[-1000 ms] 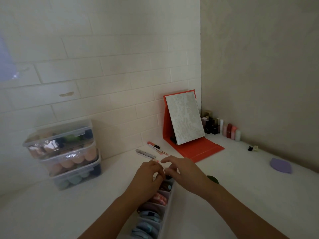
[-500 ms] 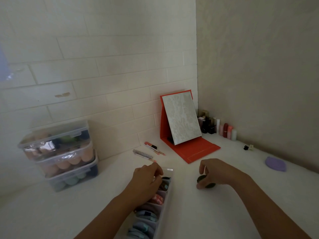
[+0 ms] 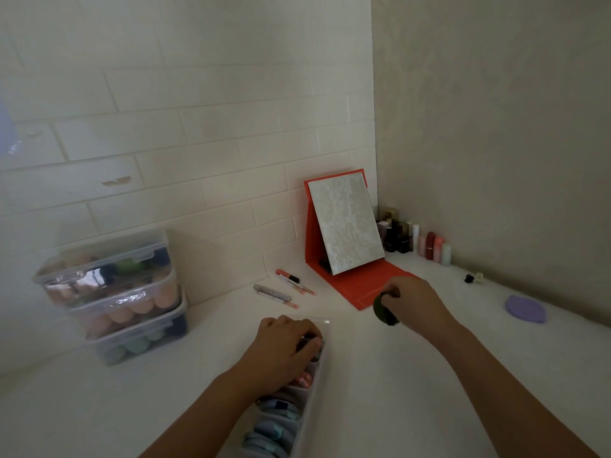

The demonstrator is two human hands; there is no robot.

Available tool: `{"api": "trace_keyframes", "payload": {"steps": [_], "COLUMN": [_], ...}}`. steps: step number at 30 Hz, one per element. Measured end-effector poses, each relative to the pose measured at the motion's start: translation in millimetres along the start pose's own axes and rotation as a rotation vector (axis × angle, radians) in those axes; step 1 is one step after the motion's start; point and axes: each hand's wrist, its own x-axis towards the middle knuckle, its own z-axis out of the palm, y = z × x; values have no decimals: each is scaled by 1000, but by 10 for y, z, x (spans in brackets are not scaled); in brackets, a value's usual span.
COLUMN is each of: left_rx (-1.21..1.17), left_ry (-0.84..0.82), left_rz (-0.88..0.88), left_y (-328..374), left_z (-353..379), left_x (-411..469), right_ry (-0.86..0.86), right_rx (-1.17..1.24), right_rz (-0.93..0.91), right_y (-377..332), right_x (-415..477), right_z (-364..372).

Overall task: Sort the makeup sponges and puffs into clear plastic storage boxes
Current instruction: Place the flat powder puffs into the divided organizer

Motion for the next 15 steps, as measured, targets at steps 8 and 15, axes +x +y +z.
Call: {"api": "trace_keyframes", "payload": {"steps": [8, 15], "left_rx": [-12, -48], "left_ry": [22, 40], "left_rz": [-31, -62], "left_y": [-1, -31], "left_z": [20, 28], "left_x": [30, 26], "right_ry": [53, 207], "right_rx": [446, 274], "right_rz": [-286, -438], "right_y": [-517, -577], "right_x": [-216, -183], "right_z": [301, 569]}}
